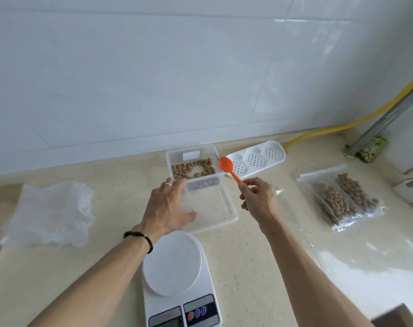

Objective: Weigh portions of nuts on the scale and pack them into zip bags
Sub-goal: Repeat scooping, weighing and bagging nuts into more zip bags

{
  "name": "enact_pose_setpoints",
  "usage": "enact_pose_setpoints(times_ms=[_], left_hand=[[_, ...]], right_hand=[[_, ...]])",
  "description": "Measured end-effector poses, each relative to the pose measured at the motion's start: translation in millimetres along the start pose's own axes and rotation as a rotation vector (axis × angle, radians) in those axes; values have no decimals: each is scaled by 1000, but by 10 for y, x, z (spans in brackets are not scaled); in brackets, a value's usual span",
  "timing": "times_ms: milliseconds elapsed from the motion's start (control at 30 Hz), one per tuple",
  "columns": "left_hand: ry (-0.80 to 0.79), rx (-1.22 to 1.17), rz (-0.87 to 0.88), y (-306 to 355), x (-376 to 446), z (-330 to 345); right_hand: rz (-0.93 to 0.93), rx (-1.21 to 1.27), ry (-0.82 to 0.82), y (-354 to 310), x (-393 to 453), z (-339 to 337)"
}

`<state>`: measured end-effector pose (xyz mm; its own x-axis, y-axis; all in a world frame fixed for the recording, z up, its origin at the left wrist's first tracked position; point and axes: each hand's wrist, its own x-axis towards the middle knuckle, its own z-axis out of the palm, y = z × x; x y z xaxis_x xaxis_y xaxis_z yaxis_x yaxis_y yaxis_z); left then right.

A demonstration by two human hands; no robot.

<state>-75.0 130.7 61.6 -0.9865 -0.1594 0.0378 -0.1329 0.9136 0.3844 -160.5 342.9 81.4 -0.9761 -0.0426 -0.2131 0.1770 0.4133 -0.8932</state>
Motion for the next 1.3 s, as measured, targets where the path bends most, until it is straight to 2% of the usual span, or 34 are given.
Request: enact_pose_setpoints(times_ms=[167, 400, 467, 667, 867, 933, 1133, 1300], left_hand=[[31, -15, -143, -302, 84, -177], [52, -21, -202, -530, 345, -244], [53, -41, -211, -524, 450, -250], [48, -91, -203, -542, 628, -106], [52, -122, -180, -599, 665, -5], [59, -129, -178, -614, 660, -4], [64, -145, -196, -677, 675, 2], [73, -145, -207, -690, 694, 20]], right_hand=[[11, -49, -133, -313, 436, 414], [52, -215, -362, -356, 821, 691], [55, -179, -329, -357, 897, 660], [32, -73, -94, -304, 1150, 573], [-45, 43, 62, -324, 1290, 605], [-78, 34, 70, -321, 1316, 628], [-237, -176, -187, -280, 1336, 673], [-182, -203, -341, -318, 1331, 751]])
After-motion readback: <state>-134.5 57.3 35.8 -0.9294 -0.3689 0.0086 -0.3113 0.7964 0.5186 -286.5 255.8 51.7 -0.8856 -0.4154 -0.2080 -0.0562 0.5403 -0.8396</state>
